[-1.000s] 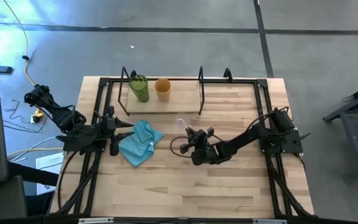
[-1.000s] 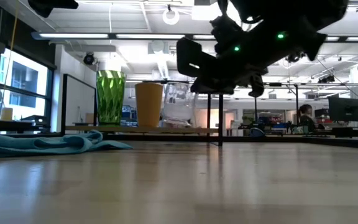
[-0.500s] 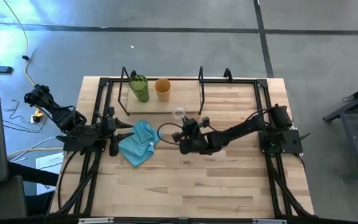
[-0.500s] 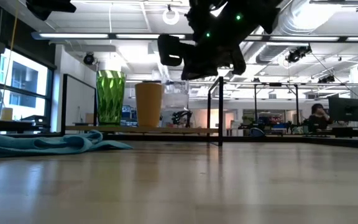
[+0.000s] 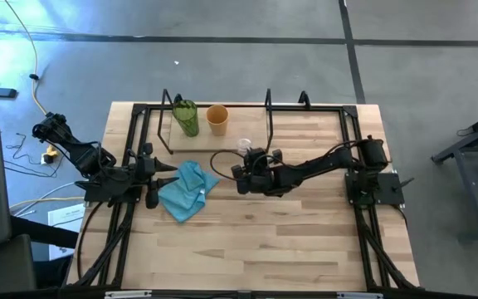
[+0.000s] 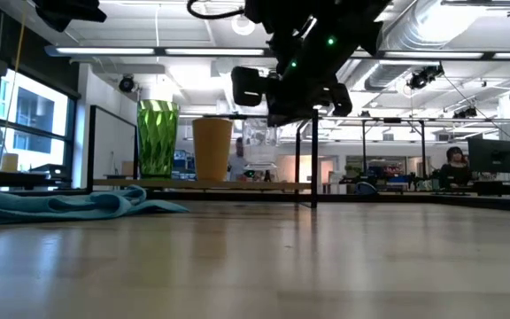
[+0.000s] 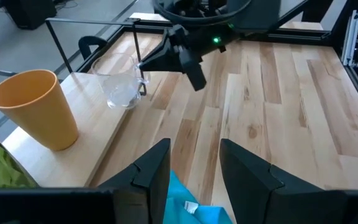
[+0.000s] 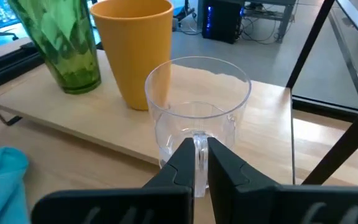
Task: Stack small to large cups/mugs on shelf
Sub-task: Put the transparent mug on the shelf, then return to Home Position
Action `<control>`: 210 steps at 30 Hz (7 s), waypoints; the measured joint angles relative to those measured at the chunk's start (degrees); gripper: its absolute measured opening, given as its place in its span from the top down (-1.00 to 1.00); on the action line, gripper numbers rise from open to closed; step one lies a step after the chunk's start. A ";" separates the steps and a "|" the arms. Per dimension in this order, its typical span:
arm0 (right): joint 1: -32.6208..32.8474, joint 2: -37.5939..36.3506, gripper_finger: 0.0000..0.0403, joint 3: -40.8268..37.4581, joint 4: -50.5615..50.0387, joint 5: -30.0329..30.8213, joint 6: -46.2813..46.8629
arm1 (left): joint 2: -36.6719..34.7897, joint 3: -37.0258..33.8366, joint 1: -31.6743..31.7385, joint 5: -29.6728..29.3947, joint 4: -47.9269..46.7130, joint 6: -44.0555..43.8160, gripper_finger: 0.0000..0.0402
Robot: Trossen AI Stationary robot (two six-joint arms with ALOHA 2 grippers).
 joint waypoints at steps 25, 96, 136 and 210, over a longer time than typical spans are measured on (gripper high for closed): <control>-5.90 1.12 0.98 -0.03 5.88 -0.75 2.67 | 0.00 0.00 0.00 -0.17 0.33 -0.20 0.36; -10.81 4.09 0.84 -0.02 11.91 -3.67 -3.73 | 0.00 -0.02 0.00 -0.13 -0.90 -0.19 0.36; -12.23 4.07 0.79 -0.03 14.66 -6.68 -4.54 | 0.01 -0.04 0.00 0.33 -0.90 -0.89 0.36; 14.06 -17.82 0.43 -0.04 9.37 2.13 -55.02 | 3.72 -0.04 0.00 1.27 5.99 -2.94 0.36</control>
